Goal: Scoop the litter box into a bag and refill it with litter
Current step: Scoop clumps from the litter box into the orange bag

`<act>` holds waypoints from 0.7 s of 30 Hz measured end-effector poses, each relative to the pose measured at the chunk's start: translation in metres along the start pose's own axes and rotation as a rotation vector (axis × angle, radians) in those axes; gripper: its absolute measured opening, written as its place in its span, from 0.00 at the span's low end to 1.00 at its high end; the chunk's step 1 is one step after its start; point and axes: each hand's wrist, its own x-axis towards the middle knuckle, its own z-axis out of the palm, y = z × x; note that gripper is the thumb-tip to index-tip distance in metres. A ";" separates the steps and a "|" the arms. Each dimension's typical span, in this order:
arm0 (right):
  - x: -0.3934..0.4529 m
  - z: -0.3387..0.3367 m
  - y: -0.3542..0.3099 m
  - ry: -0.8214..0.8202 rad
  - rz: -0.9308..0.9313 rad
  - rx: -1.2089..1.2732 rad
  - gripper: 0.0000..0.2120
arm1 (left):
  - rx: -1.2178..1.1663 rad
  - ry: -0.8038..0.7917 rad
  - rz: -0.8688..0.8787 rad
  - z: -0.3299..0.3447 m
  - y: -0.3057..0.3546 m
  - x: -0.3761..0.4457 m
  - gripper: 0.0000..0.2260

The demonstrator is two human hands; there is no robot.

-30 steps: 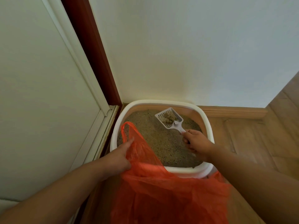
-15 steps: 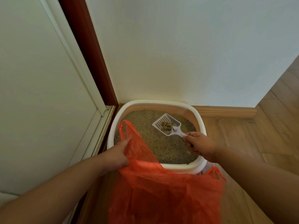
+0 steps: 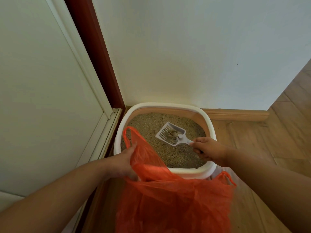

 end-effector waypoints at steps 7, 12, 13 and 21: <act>-0.001 -0.003 0.005 -0.036 0.023 0.041 0.13 | 0.040 -0.008 0.002 0.001 0.000 0.004 0.66; -0.003 -0.008 0.004 -0.070 0.012 0.044 0.15 | 0.031 -0.026 0.001 0.000 0.002 0.004 0.67; -0.004 -0.010 0.003 -0.066 0.005 0.053 0.15 | 0.030 -0.035 -0.002 0.000 0.002 0.003 0.68; -0.020 -0.021 -0.018 -0.118 -0.063 -0.054 0.16 | 0.036 -0.095 -0.025 -0.001 -0.003 0.000 0.73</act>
